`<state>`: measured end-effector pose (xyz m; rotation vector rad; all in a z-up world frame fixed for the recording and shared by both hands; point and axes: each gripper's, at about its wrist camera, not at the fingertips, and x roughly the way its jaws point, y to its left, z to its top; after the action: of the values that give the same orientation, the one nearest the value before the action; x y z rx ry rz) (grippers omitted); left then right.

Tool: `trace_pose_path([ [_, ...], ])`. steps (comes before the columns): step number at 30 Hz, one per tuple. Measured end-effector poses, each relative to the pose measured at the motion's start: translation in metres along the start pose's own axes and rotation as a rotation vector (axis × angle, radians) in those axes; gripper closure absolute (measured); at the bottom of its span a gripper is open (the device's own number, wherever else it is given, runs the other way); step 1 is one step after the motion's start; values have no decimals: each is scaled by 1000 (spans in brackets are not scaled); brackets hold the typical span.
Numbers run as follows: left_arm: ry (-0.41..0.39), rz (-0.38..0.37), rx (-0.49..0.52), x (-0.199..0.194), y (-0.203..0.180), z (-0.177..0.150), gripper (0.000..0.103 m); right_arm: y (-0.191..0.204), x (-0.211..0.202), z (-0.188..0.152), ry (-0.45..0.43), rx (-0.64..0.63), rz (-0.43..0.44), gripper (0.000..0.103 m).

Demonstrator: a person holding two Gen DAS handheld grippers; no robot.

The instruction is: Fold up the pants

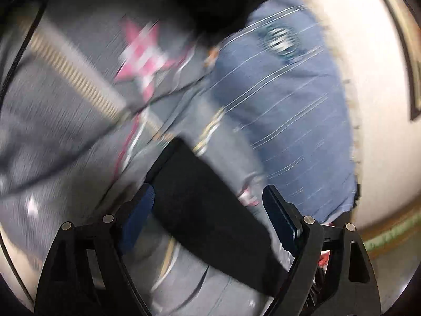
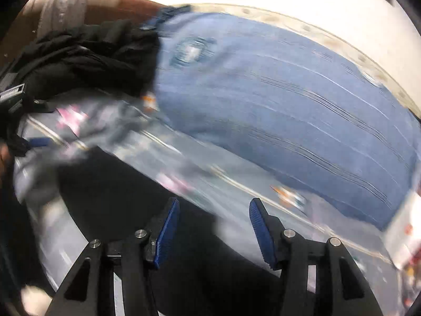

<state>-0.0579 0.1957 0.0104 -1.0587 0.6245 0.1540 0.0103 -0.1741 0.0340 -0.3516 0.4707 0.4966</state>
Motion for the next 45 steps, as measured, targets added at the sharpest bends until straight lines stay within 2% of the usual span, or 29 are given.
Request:
trace_pose_path([
  [1,26,-5,-10,3,2,-1,18,-24,-5,-14,4,48,7,50],
  [4,69,49,-10,11,2,-4,18,-86,-30,-62,-55,235,-37,50],
  [5,88,62,-17,15,3,-5,18,-105,-35,-69,-13,305,-59,50],
  [6,119,79,-25,21,4,-6,18,-116,-43,-72,-25,350,-78,50],
  [7,137,93,-28,24,4,-7,18,-128,-56,-77,-89,413,-102,50],
  [8,152,110,-30,29,3,-8,18,-139,-68,-81,-141,468,-106,49],
  [10,174,133,-25,37,1,-9,18,-157,-83,-92,-187,565,-112,49],
  [16,212,215,-77,60,8,-8,17,-175,-93,-100,-205,657,-163,49],
  [20,157,180,-98,65,9,-6,7,-190,-109,-114,-244,756,-202,49],
  [22,94,148,-99,64,10,-9,2,-199,-113,-124,-250,821,-205,49],
  [25,1,115,-84,59,12,-16,1,-209,-111,-136,-234,900,-208,49],
  [29,-46,124,-69,56,10,-19,1,-219,-109,-147,-239,973,-194,49],
  [32,-62,160,-20,62,0,-20,1,-226,-102,-160,-198,1041,-129,49],
  [34,-69,208,36,68,-9,-23,1,-231,-93,-179,-149,1126,-8,49],
  [37,-83,257,94,72,-14,-28,1,-237,-87,-211,-120,1303,147,49],
  [41,-88,267,112,74,-13,-29,1,-238,-92,-243,-109,1456,229,49],
  [43,-87,245,89,72,-9,-27,1,-231,-90,-252,-67,1490,258,49],
  [45,-89,232,69,72,-7,-25,1,-224,-83,-253,13,1496,280,49],
])
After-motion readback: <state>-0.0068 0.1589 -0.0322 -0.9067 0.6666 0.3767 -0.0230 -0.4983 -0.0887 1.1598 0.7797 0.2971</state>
